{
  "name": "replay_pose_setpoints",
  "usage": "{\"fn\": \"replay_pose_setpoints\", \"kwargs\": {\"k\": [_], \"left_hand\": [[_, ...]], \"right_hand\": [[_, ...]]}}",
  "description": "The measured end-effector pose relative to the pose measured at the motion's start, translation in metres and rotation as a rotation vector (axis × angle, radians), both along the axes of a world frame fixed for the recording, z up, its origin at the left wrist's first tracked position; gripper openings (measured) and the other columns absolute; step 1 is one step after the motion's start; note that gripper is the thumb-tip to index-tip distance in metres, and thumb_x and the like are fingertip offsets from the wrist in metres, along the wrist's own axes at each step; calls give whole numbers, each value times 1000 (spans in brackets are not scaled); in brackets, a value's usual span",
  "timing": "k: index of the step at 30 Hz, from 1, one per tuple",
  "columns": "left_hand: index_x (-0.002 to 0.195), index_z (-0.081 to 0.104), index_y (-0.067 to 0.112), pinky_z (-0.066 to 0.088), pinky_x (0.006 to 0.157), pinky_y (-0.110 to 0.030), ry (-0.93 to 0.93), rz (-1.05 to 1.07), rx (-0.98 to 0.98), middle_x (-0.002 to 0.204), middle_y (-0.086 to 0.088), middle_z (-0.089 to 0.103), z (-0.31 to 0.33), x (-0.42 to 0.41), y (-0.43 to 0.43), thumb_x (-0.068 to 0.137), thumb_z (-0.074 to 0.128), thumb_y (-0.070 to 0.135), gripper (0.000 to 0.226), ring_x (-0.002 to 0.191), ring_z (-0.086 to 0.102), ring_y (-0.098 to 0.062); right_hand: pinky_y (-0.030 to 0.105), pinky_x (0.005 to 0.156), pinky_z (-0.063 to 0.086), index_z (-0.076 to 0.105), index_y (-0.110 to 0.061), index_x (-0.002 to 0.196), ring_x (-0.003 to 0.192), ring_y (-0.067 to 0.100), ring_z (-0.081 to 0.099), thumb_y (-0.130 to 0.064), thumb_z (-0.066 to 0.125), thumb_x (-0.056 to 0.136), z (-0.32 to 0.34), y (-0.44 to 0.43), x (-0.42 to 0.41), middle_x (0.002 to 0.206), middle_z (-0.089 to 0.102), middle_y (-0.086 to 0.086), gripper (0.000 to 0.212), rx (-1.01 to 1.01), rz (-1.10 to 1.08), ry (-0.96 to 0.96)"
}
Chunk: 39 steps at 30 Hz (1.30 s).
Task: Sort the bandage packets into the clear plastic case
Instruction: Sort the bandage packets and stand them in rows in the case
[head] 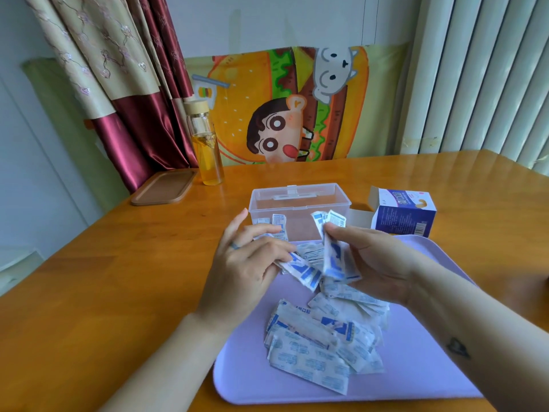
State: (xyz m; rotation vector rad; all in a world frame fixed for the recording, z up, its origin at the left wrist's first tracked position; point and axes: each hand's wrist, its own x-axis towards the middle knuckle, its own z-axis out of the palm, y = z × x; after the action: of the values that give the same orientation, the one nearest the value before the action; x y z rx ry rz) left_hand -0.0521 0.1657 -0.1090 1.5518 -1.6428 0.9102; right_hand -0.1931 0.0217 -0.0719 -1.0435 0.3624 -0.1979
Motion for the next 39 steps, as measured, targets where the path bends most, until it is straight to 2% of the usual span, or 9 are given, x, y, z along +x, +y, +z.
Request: {"fn": "replay_pose_setpoints", "kwargs": {"k": [2, 9, 13, 15, 17, 23, 30, 34, 39], "left_hand": [[81, 57, 22, 24, 113, -44, -31, 19, -15, 98, 8, 69, 0, 0, 0, 81, 60, 11, 12, 109, 54, -18], [82, 67, 20, 29, 110, -41, 142, 116, 8, 111, 6, 48, 2, -8, -9, 77, 64, 14, 9, 115, 44, -19], [114, 49, 40, 38, 98, -18, 760, -15, 144, 123, 15, 49, 6, -9, -5, 86, 52, -1, 49, 117, 47, -2], [123, 43, 44, 39, 97, -18, 1129, -163, 268, 132, 14, 49, 4, -2, -1, 91, 50, 1, 54, 121, 47, 1], [125, 43, 44, 37, 106, -29, 1242, -222, 366, 139, 11, 47, -1, 3, 6, 90, 54, 15, 47, 127, 44, -1], [114, 45, 53, 51, 90, -37, 1010, 111, 453, 123, 12, 58, -23, 11, 26, 94, 53, 9, 49, 102, 62, -10], [132, 49, 28, 37, 69, -7, 874, 264, 515, 108, 10, 55, -37, 7, 25, 92, 45, -2, 50, 94, 53, -7], [140, 36, 30, 34, 80, -3, 795, 203, 629, 131, 11, 45, -39, 4, 21, 90, 41, -8, 63, 110, 47, -2], [146, 21, 37, 39, 91, -15, 796, 146, 685, 142, 14, 33, -39, -1, 18, 91, 37, -8, 73, 121, 41, -2]], "right_hand": [[36, 74, 54, 63, -3, 93, 75, 25, 68, -19, 54, 88, -1, 5, 0, 88, 70, 16, 19, -46, 75, -23], [36, 74, 55, 65, -3, 103, 73, 24, 66, -13, 62, 85, -19, 15, 9, 92, 70, 16, 21, -261, -38, -20], [33, 59, 56, 67, -11, 95, 69, 25, 69, -12, 65, 86, -16, 6, 12, 84, 74, 10, 9, -529, -211, 1], [29, 54, 55, 68, -17, 90, 67, 17, 69, -13, 65, 87, -12, 5, 15, 82, 73, 6, 6, -773, -232, 8], [28, 50, 52, 67, -17, 86, 60, 16, 65, -13, 64, 87, -13, 7, 21, 77, 71, 6, 4, -993, -194, 21], [31, 53, 31, 65, -4, 83, 60, 20, 44, -19, 63, 86, -37, 18, 56, 72, 60, 15, 16, -1465, -22, 83], [33, 60, 34, 63, -10, 82, 69, 21, 48, -26, 63, 86, -53, 20, 63, 77, 60, 7, 17, -1681, 226, 165], [29, 74, 47, 64, -22, 109, 90, 18, 58, -33, 65, 85, -54, 16, 54, 100, 64, -2, 26, -1735, 283, 224], [32, 72, 48, 60, -29, 113, 98, 21, 58, -41, 60, 87, -45, 8, 48, 107, 62, -2, 29, -1938, 271, 393]]}}
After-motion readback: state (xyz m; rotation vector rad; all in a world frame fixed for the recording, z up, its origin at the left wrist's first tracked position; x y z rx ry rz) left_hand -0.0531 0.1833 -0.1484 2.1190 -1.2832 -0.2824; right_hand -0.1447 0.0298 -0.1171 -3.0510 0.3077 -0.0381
